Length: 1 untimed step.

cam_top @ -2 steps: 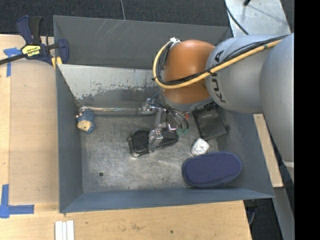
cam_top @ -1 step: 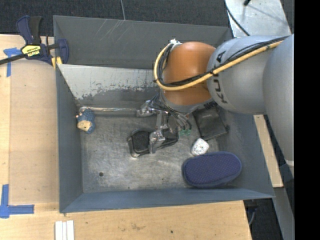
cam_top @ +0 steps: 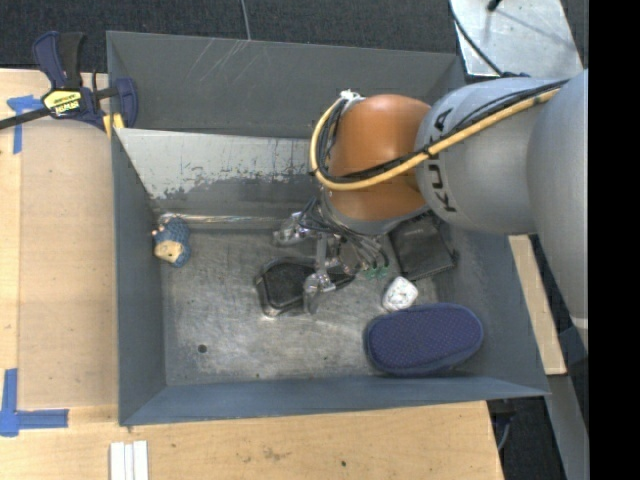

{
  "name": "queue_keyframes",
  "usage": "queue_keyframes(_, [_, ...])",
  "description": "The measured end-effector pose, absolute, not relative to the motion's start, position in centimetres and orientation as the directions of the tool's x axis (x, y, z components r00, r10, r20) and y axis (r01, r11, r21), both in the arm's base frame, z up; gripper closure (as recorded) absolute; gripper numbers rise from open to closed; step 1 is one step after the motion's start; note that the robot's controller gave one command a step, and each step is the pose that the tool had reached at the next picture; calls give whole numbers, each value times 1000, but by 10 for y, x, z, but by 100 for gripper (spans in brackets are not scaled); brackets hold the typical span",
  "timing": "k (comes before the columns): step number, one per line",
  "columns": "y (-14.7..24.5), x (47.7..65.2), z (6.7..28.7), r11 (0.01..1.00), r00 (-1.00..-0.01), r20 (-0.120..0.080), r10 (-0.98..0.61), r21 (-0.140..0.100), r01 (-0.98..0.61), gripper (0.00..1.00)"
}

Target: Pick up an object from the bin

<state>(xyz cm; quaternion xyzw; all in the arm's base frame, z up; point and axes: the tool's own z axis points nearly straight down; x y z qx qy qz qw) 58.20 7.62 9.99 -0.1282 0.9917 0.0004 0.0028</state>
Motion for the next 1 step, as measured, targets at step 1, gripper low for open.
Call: queue_keyframes(1, [82,552,102,946,-946,-2,-324,0,-324,0])
